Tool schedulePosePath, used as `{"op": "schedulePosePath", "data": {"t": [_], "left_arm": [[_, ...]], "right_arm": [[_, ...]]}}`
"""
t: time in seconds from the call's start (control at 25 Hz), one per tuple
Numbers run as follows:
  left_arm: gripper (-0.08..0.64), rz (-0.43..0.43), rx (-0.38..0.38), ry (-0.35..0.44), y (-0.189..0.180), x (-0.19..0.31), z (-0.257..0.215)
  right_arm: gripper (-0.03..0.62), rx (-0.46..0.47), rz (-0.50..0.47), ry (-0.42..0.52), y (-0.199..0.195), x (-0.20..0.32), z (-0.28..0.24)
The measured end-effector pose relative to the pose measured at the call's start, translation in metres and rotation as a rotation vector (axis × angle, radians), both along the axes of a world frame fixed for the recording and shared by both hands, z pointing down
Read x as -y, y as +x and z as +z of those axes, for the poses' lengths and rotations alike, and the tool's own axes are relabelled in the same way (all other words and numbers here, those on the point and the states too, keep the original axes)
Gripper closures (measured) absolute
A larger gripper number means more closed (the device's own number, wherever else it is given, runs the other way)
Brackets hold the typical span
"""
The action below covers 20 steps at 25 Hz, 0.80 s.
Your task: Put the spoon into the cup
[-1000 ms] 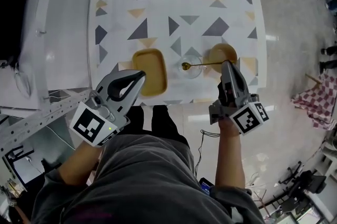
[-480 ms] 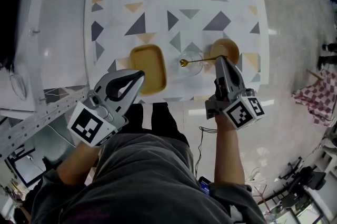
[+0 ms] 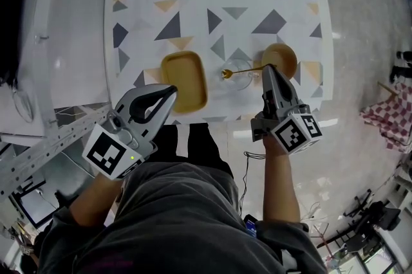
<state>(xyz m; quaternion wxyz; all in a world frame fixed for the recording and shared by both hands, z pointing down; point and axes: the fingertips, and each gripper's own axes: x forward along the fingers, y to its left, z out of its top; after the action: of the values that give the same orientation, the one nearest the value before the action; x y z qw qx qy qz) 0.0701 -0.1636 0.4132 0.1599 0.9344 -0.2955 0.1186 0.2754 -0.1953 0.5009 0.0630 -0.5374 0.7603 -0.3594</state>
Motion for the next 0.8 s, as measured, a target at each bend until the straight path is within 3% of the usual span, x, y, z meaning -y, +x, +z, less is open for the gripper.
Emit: {"op": "schedulePosePath", "data": {"t": [0.28,0.44,0.56,0.8], "left_arm": [[0.545,0.008,-0.002,0.005,-0.002,-0.001,-0.003],[0.545,0.023,0.03,-0.039,-0.009,-0.007,0.004],[0.545,0.02,-0.005,0.007,-0.008,-0.002,-0.006],[0.545,0.031,-0.016,0.019,-0.011,-0.002,-0.011]], "right_arm": [[0.569,-0.014,0.007,0.004,-0.004,-0.002,0.002],[0.568,-0.023,0.015,-0.004,-0.006,-0.003,0.003],[0.568,-0.029,0.025,-0.003,-0.007,-0.004,0.003],[0.568,-0.034,0.043,-0.028,-0.008,-0.005,0.006]]}}
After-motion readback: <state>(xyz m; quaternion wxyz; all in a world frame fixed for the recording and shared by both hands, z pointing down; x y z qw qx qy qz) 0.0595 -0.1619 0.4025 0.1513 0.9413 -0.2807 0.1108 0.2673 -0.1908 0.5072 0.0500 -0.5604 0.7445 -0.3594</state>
